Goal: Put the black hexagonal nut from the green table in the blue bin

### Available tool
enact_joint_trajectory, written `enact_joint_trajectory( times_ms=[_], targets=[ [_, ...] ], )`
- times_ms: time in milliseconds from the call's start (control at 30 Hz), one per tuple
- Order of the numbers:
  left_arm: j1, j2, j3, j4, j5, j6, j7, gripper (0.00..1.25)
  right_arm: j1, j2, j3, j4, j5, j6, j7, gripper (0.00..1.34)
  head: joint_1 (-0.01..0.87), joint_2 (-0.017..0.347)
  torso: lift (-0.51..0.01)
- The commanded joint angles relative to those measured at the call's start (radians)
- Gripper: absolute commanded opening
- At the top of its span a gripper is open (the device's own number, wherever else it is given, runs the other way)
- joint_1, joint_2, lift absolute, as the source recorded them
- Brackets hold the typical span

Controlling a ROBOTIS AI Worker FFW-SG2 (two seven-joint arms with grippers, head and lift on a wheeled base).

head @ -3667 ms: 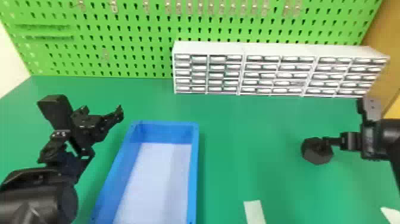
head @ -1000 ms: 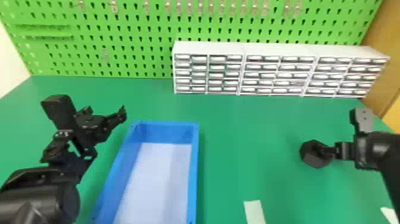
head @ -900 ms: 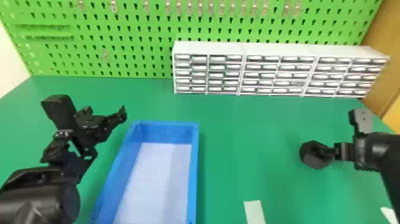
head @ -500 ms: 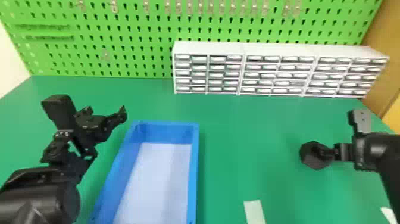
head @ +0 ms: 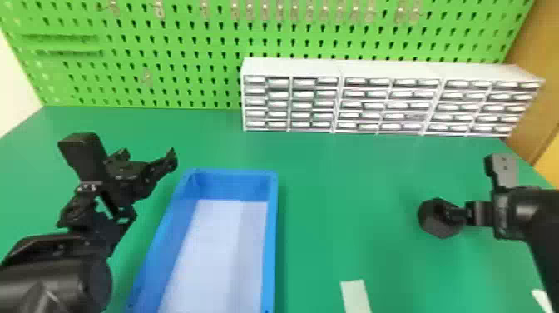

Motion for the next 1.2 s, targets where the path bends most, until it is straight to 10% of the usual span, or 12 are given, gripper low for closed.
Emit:
enact_joint_trajectory(
  times_ms=[0, 200, 1167],
  targets=[
    [0.0, 0.0, 0.001, 0.0, 0.0, 0.001, 0.0, 1.11, 0.002, 0.0, -0.001, 0.0, 0.003, -0.004, 0.0, 1.09, 0.666, 0.032, -0.1],
    [0.002, 0.0, -0.002, 0.0, 0.0, 0.001, 0.0, 1.11, 0.003, 0.003, 0.0, 0.0, 0.015, -0.005, 0.0, 0.65, 0.666, 0.032, -0.1],
    [0.003, 0.0, 0.001, 0.0, 0.0, 0.004, -0.005, 1.11, 0.003, 0.005, 0.043, -0.002, 0.034, -0.028, 0.0, 0.28, 0.666, 0.032, -0.1]
  ],
)
